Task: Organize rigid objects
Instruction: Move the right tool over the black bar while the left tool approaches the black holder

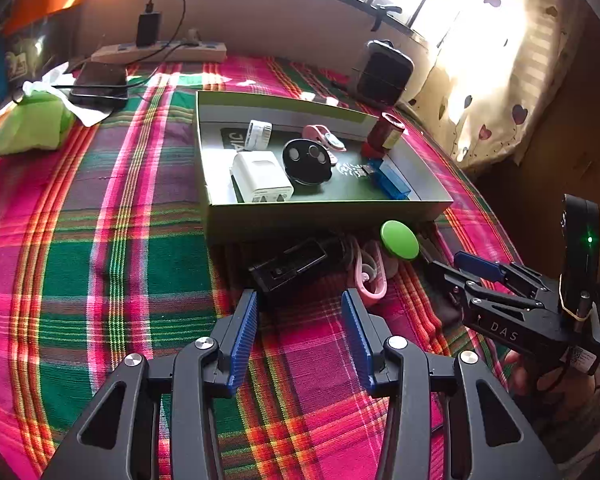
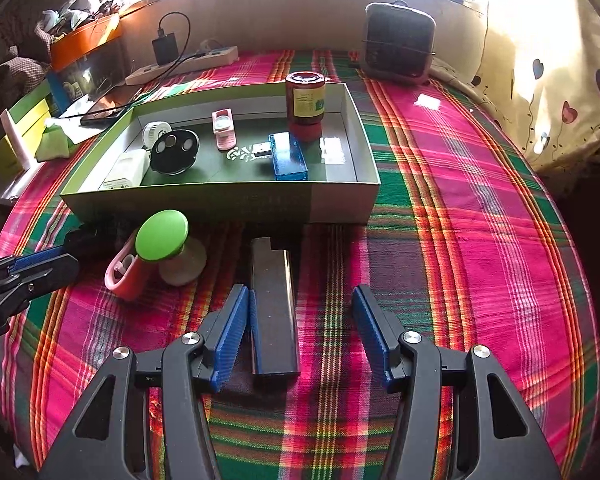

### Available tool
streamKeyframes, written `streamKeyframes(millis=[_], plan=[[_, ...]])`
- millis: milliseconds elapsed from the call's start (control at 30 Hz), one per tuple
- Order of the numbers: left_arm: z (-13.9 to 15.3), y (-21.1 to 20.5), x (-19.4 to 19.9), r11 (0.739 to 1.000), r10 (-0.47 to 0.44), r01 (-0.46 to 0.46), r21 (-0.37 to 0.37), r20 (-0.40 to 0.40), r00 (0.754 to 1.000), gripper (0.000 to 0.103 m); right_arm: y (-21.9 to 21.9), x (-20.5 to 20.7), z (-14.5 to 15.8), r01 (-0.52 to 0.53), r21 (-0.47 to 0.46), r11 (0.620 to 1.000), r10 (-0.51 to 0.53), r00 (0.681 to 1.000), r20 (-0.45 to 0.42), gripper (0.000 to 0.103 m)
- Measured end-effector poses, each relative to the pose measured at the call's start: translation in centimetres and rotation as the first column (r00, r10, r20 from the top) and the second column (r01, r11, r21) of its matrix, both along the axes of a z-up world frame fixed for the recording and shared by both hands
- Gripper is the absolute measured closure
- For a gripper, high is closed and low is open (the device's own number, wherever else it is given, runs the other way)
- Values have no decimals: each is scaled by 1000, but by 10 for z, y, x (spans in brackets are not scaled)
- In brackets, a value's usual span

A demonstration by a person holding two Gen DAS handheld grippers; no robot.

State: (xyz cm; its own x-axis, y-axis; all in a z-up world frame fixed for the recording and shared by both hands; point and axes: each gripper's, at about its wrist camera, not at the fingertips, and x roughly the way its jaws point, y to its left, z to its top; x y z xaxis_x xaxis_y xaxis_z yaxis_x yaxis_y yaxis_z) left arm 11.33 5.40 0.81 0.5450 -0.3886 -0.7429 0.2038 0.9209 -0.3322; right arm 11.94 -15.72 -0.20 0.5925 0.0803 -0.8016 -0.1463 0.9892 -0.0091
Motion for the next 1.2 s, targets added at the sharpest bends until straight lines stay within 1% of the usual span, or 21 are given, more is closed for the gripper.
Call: streamKeyframes(millis=[200, 333, 467, 667, 833, 900, 967, 1067, 1200], plan=[[0, -10, -10, 1000, -24, 24, 3, -7, 1000, 62, -7, -1, 0, -8, -3, 1000, 8, 1000, 11, 48], [0, -15, -15, 999, -35, 35, 19, -6, 999, 62, -8, -2, 0, -17, -7, 1000, 18, 1000, 19, 49], [6, -9, -16, 999, 1, -2, 46, 19, 1000, 62, -6, -3, -1, -36, -23, 999, 37, 999, 31, 48], [12, -4, -5, 995, 24, -28, 92, 44, 999, 62, -7, -2, -1, -52, -4, 999, 52, 998, 31, 49], [12, -9, 5, 991, 2, -9, 132, 55, 999, 61, -3, -2, -1, -83, -2, 997, 83, 996, 35, 54], [13, -11, 10, 990, -7, -1, 141, 58, 998, 60, -2, -2, -1, -94, -2, 996, 94, 995, 36, 56], [10, -14, 15, 989, -24, 17, 147, 48, 999, 59, -2, -1, -1, -102, 2, 995, 102, 994, 36, 58], [6, -16, 22, 987, -22, 17, 161, 29, 999, 59, -1, -1, -1, -112, 6, 994, 112, 993, 37, 60], [1, -22, 25, 984, -40, 35, 174, 20, 999, 58, 1, -1, 0, -128, 9, 992, 128, 991, 38, 66]])
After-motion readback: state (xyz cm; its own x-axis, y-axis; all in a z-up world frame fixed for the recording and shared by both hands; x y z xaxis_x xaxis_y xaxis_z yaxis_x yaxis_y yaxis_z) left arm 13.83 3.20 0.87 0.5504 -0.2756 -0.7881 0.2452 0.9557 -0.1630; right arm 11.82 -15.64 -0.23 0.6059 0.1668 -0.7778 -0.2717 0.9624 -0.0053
